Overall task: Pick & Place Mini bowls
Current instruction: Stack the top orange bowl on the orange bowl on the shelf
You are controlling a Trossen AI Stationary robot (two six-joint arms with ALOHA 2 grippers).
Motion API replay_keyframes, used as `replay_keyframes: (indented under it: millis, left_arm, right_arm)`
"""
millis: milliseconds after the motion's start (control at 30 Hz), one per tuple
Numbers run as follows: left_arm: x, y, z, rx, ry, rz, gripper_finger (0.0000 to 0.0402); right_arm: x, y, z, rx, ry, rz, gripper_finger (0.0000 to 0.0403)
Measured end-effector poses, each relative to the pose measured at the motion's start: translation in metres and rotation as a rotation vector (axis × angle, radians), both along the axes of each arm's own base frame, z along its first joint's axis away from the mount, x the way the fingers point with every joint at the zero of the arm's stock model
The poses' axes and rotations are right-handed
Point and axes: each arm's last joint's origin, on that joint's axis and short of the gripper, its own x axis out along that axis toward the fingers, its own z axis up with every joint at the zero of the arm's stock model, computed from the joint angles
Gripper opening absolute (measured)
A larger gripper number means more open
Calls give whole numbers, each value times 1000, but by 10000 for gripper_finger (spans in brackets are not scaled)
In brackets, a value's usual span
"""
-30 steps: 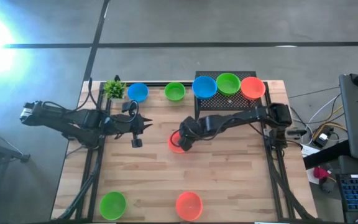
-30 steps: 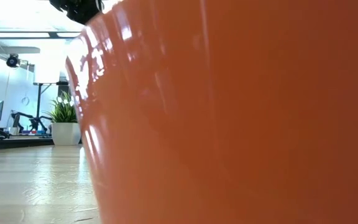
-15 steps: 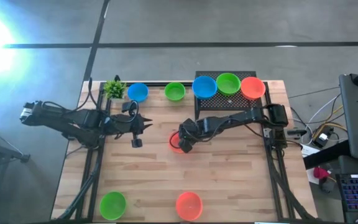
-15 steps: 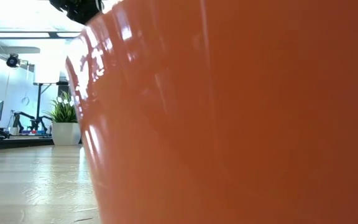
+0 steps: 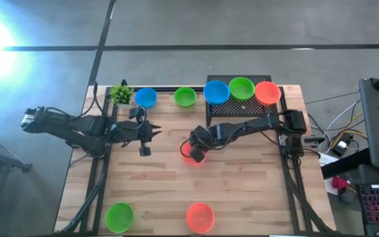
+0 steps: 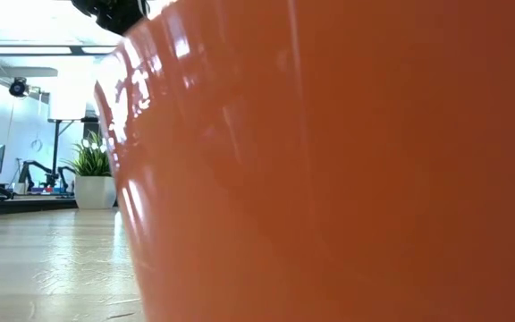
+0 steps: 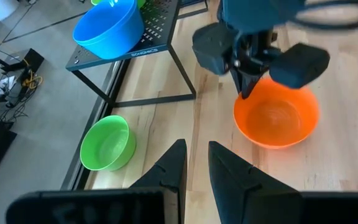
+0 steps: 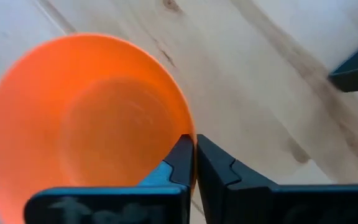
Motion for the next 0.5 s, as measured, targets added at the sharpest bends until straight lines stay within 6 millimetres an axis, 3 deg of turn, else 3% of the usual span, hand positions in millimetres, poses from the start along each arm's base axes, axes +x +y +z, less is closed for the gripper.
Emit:
replay_keyframes:
  millis: [500]
  left_arm:
    - [0,0,1,-2,-8,1,60]
  right_arm:
    - [-36,11,81,-29,-141,52,8]
